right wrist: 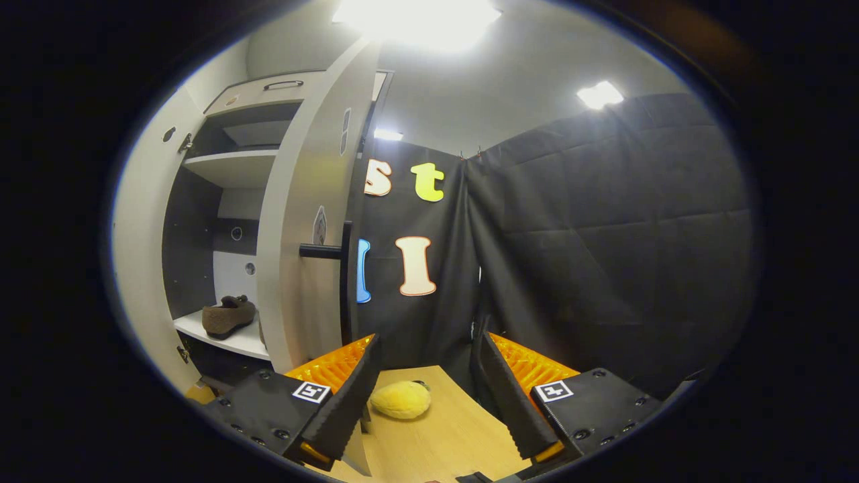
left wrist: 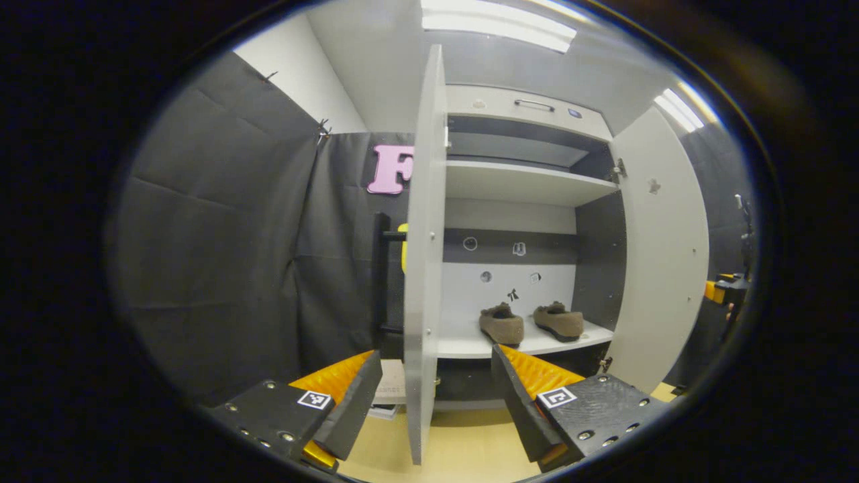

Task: Grab one shoe with the right hand and put it into the shoe cabinet, grab the other shoe with the left hand and put it into the shoe cabinet; then close the right door with the right hand and the left door with the left hand.

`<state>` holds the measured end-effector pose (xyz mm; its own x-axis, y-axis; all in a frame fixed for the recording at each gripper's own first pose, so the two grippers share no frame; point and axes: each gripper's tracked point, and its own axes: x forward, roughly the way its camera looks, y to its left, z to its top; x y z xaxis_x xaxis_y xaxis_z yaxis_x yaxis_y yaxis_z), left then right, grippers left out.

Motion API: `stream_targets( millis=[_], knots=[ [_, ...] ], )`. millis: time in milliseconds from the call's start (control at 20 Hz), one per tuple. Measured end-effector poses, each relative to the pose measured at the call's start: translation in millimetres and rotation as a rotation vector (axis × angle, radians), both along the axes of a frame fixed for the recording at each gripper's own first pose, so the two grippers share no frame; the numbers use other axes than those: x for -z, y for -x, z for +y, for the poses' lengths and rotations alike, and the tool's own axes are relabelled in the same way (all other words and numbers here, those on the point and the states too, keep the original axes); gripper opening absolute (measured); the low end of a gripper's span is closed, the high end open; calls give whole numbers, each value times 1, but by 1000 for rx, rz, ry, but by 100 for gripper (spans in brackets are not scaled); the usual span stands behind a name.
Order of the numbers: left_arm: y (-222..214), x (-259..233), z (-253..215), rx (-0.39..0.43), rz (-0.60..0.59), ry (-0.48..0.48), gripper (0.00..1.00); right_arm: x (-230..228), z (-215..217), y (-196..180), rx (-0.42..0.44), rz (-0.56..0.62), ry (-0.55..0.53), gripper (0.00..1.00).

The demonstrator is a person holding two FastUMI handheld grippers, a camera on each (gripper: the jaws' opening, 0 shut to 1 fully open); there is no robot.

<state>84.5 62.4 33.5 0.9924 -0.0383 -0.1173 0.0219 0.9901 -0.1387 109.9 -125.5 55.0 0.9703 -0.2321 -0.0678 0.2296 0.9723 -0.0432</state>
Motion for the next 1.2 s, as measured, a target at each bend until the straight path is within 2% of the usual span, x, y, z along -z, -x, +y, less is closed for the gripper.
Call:
stream_targets(
  millis=[100,150,200,300,350,550,650,700,1000,1100,1200],
  knots=[
    [-1,2,17,-11,-1,0,95,0,12,2,1,5,8,92],
    [-1,3,26,-22,-2,1,95,-1,19,3,-1,8,16,95],
    [-2,4,35,-32,-1,2,95,-2,24,3,-6,7,19,92],
    [-3,9,49,-43,0,11,95,-2,37,4,-16,8,13,95],
    [-3,11,57,-47,1,17,95,-2,43,5,-23,11,11,92],
    [-7,19,79,-64,8,37,95,-2,73,1,-67,19,20,92],
    [-5,23,88,-64,8,40,95,-3,90,-3,-93,20,22,92],
    [-4,22,92,-65,9,38,95,-3,99,-5,-107,22,20,95],
    [-10,28,118,-77,19,24,95,-3,153,-30,-194,18,-11,95],
    [-14,27,127,-81,11,15,97,-4,164,-38,-204,15,-5,95],
    [-21,26,135,-87,3,3,95,-5,165,-41,-187,12,0,95]
  ],
)
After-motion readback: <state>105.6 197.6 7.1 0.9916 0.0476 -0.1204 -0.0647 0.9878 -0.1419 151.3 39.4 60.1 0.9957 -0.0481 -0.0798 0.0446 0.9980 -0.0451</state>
